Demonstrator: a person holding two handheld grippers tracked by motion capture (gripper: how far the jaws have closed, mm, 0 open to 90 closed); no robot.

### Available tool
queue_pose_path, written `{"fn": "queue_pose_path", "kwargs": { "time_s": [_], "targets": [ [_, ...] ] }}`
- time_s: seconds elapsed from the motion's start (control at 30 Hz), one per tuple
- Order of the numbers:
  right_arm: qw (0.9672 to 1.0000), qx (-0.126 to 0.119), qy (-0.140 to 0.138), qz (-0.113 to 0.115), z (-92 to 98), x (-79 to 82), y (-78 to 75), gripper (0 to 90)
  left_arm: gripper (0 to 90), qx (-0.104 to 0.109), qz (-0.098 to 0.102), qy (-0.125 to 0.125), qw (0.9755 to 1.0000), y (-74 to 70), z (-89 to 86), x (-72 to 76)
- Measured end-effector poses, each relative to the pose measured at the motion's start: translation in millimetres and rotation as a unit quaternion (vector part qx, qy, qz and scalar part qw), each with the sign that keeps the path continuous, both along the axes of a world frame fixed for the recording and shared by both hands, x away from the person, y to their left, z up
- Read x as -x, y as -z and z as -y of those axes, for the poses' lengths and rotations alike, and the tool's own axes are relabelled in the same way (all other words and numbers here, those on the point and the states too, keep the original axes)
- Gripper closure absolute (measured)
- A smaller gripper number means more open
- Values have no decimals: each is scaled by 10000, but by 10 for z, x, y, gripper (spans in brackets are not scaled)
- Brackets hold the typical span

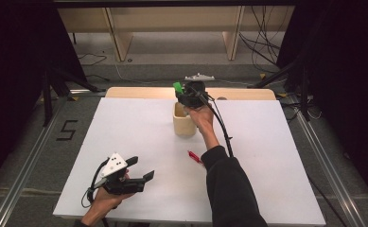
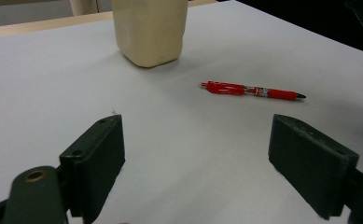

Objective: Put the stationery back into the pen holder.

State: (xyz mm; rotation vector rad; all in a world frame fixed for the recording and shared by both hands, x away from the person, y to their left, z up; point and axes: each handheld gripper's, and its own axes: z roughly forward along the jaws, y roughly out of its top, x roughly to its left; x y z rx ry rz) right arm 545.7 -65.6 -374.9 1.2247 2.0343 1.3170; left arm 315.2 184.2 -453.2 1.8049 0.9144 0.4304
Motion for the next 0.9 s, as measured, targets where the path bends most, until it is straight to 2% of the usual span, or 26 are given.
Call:
{"fn": "queue_pose_path", "kwargs": {
  "time_s": [0.8,0.9],
  "targets": [
    [9999,146,-5,-16,-19,30,141,669,180,-26,1,6,10000,2,4,-1],
    [9999,54,-34,-84,12,28,149,652,180,-21,-8,17,10000,0,6,1]
  ]
}}
